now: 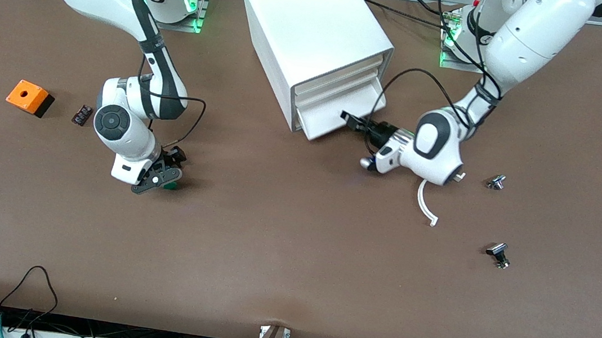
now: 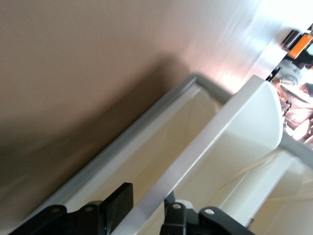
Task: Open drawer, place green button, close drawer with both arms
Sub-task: 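Pull the bottom drawer open with the left gripper while the right gripper grasps the button, then lift the green button with the right gripper while the left gripper withdraws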
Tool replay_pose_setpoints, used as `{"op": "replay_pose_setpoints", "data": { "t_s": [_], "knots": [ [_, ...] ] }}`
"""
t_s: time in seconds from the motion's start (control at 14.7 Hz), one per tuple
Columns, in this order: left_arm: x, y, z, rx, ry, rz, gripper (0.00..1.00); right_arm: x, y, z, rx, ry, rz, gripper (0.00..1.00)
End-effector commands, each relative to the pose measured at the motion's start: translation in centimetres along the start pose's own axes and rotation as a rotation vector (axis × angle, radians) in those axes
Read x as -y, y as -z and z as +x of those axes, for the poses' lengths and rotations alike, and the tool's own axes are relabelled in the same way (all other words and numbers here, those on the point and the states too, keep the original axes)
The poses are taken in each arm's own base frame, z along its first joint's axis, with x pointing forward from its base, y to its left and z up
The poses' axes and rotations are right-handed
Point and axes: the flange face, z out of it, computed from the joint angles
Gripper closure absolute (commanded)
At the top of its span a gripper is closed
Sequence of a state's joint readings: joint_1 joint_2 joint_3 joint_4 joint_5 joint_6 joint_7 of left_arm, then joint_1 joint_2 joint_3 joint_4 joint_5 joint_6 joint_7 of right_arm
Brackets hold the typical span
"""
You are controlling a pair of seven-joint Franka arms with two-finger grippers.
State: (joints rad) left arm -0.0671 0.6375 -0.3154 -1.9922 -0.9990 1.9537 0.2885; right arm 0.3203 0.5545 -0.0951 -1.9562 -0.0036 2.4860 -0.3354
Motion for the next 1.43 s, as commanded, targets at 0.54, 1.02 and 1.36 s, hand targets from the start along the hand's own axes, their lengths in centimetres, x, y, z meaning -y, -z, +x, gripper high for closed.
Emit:
{"op": "replay_pose_setpoints", "data": {
  "t_s": [0.54,1.02,1.36],
  "knots": [
    [0.7,11.6,2.7,-0.218,-0.024,0.062,0.00,0.9,0.9,1.2,-0.047,0.061,0.012,0.70],
    [-3.0,16.4,1.0,-0.287,-0.122,0.149,0.00,1.2,6.5,5.2,-0.144,0.094,-0.008,0.77],
    [-5.7,30.7,-5.9,-0.551,-0.199,0.261,0.00,7.3,12.9,11.0,-0.234,0.203,0.019,0.79]
  ]
}}
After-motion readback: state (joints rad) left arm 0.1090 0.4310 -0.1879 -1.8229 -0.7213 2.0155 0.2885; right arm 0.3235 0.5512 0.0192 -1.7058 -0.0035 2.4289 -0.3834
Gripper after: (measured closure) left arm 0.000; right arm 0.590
